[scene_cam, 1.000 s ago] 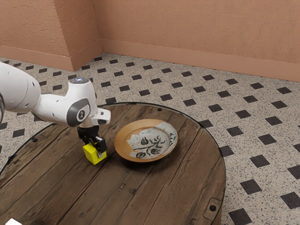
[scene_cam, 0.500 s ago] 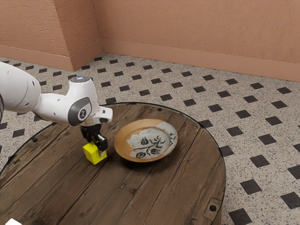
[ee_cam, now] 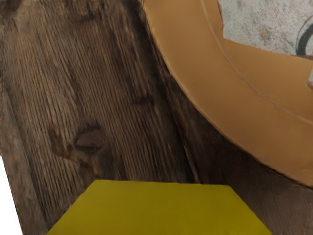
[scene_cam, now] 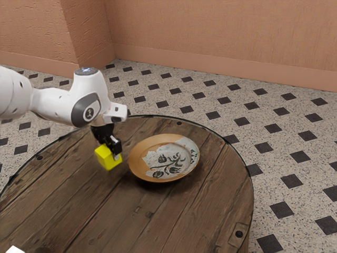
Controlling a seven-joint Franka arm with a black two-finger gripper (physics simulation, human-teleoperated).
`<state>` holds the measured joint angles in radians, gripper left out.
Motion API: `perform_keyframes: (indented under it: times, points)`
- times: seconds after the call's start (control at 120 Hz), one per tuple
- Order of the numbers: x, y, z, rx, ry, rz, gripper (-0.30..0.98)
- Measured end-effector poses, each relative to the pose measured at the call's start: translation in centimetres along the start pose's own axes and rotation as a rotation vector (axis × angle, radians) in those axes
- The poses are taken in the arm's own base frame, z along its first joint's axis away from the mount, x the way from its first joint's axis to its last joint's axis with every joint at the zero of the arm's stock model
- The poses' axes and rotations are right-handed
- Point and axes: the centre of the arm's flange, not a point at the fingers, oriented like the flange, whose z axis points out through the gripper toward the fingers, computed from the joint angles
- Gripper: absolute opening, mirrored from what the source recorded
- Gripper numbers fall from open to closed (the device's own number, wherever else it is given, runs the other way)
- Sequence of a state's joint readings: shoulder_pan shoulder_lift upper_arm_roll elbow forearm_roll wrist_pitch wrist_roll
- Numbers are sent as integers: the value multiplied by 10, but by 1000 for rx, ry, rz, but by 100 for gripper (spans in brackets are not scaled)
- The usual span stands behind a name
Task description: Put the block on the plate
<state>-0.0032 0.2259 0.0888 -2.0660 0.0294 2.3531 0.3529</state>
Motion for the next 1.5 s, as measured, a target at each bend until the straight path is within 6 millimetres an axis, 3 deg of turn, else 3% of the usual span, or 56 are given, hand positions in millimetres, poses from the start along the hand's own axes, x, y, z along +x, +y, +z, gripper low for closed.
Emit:
perform_keyframes:
  times: [0.125, 0.3, 0.483, 0.758, 0.925, 1.083, 1.317, 1.5]
  points:
    - [0, 17, -42, 35, 18, 38, 40]
    - [13, 42, -58, 62, 11, 82, 39]
    - [52, 96, -52, 68, 9, 176, 39]
    - [84, 141, -30, 36, 1, 228, 39]
    - [95, 139, -12, 4, -5, 217, 39]
    - [112, 142, -9, 3, 16, 239, 39]
    - [126, 129, 18, -13, 8, 248, 39]
    - [132, 132, 7, 3, 25, 273, 56]
